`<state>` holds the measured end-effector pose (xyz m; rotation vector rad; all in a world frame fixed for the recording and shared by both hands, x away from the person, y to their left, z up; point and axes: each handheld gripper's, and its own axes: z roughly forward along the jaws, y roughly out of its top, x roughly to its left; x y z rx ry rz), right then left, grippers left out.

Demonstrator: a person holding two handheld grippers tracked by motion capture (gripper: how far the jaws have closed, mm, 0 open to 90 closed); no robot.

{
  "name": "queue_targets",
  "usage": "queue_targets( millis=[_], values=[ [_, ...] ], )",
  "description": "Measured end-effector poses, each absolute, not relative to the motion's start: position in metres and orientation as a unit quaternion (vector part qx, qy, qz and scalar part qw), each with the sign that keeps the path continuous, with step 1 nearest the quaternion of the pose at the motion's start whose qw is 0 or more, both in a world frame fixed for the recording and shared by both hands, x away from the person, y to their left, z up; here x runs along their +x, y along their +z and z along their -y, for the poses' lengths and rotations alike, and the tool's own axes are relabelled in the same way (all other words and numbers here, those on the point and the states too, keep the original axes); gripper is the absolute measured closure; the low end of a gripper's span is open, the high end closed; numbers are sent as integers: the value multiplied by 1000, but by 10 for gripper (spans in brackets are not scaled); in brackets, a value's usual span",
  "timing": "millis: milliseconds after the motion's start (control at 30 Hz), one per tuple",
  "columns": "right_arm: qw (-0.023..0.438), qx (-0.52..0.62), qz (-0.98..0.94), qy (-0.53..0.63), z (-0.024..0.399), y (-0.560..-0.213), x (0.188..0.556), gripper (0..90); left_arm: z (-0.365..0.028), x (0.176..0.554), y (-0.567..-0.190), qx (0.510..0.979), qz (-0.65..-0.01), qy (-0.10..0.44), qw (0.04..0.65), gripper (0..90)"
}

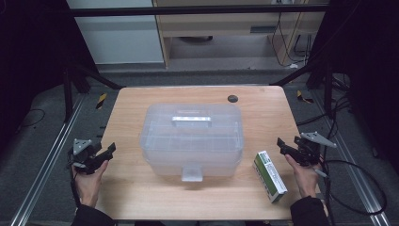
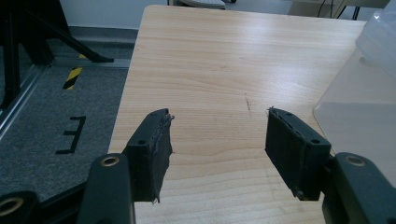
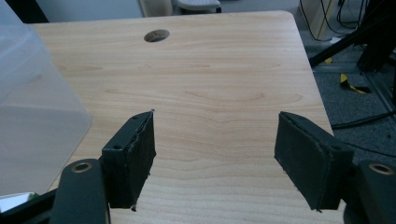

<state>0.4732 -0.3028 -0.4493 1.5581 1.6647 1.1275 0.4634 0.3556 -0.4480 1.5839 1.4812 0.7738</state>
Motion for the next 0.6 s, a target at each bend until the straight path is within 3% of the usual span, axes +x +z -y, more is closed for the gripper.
queue_targets(
  millis=[600],
  values=[
    [288,574,-638,425,298,-454,476,272,-349,457,-405,661,-526,299,444,340]
  ],
)
